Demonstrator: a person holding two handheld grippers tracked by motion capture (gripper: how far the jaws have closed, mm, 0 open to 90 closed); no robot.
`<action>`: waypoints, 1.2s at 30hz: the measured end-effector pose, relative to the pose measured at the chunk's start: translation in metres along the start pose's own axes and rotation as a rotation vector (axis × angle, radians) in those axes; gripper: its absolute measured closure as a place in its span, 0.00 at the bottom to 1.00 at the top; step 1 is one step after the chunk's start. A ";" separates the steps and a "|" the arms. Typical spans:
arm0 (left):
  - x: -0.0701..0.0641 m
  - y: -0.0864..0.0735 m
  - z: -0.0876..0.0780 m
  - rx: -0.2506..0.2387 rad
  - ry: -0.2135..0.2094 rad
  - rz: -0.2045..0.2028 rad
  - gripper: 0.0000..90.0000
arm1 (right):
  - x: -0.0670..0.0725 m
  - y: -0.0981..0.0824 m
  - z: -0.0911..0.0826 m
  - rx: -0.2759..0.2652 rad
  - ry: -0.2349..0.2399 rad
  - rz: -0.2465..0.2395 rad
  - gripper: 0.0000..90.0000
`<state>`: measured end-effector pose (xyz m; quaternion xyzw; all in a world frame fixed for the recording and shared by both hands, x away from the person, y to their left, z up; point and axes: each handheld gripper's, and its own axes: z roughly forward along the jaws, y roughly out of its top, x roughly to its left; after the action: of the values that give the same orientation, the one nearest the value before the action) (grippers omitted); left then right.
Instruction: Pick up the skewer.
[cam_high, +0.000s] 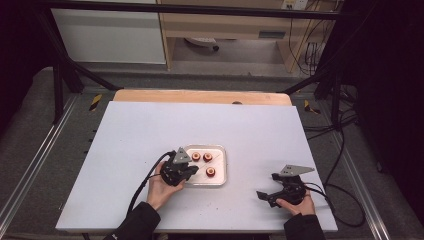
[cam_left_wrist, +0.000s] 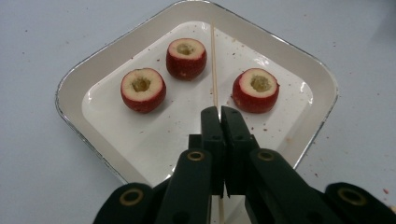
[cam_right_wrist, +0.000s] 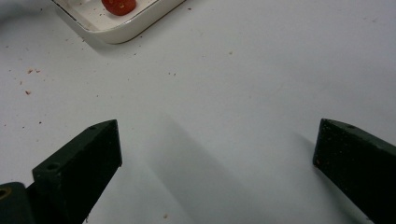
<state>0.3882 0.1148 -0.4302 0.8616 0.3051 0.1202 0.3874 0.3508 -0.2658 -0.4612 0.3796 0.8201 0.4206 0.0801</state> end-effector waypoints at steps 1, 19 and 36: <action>-0.001 0.000 -0.001 -0.001 -0.002 0.001 0.99 | 0.000 0.000 0.000 -0.003 -0.004 -0.002 0.02; -0.016 0.004 -0.014 0.001 -0.035 0.017 0.99 | 0.011 0.009 0.001 0.005 -0.025 -0.060 0.01; -0.041 0.020 -0.019 0.006 -0.078 0.066 0.99 | 0.045 0.034 0.007 0.038 -0.075 -0.271 0.03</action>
<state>0.3565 0.0899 -0.4014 0.8763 0.2615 0.0984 0.3924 0.3415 -0.2181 -0.4316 0.2822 0.8681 0.3759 0.1594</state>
